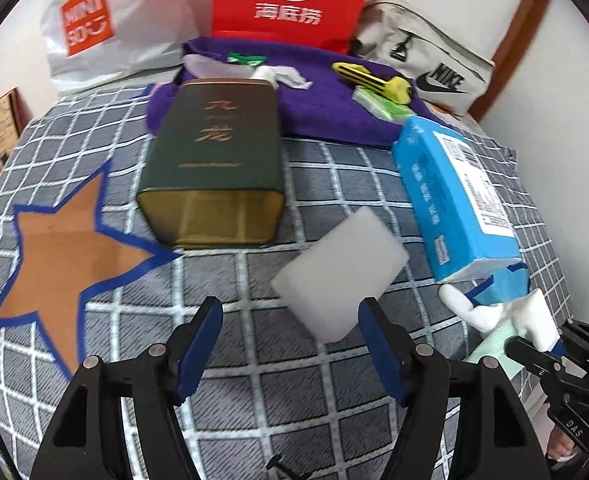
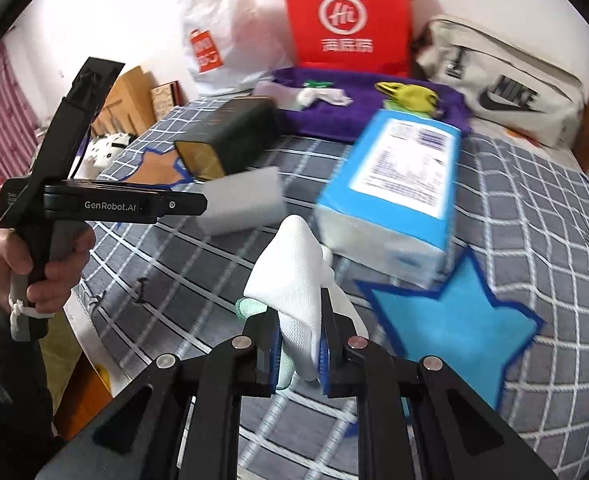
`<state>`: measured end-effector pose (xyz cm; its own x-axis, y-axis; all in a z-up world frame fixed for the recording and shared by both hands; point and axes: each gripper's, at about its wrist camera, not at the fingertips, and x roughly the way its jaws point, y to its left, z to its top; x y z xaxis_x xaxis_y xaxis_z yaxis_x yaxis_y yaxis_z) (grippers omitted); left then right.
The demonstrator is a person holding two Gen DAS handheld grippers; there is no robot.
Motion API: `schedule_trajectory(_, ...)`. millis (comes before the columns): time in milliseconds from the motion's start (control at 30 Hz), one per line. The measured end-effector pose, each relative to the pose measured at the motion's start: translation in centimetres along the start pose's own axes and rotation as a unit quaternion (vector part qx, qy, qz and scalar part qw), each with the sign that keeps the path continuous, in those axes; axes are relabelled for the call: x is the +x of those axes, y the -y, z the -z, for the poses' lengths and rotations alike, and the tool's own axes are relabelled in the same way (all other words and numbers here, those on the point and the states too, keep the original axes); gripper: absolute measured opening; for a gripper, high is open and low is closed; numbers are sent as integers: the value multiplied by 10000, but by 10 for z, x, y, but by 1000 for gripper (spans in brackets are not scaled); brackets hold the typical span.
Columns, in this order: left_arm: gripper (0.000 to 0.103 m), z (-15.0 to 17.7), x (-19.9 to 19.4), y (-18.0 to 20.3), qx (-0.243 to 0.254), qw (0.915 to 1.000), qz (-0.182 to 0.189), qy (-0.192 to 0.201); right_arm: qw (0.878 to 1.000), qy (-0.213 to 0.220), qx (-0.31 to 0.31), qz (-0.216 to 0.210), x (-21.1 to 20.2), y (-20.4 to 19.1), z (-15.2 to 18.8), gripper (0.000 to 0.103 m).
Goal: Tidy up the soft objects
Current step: 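Close the left tool on the white foam block while right tool holds the gloves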
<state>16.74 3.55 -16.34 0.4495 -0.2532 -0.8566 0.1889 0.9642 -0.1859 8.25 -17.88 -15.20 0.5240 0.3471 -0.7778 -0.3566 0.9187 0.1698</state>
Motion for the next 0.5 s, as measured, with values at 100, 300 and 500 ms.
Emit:
schedule_trajectory(100, 74, -5, 3, 6, 188, 9998, 85, 42, 9999, -16, 89, 85, 0, 12, 4, 15)
schedule_trajectory(300, 75, -13, 20, 10, 256, 9986, 467, -67, 9997, -50, 230, 55, 3, 24, 13, 15)
schedule_trajectory(500, 75, -1, 21, 27, 438, 9968, 671, -44, 9996, -52, 268, -59, 5, 20, 14, 15)
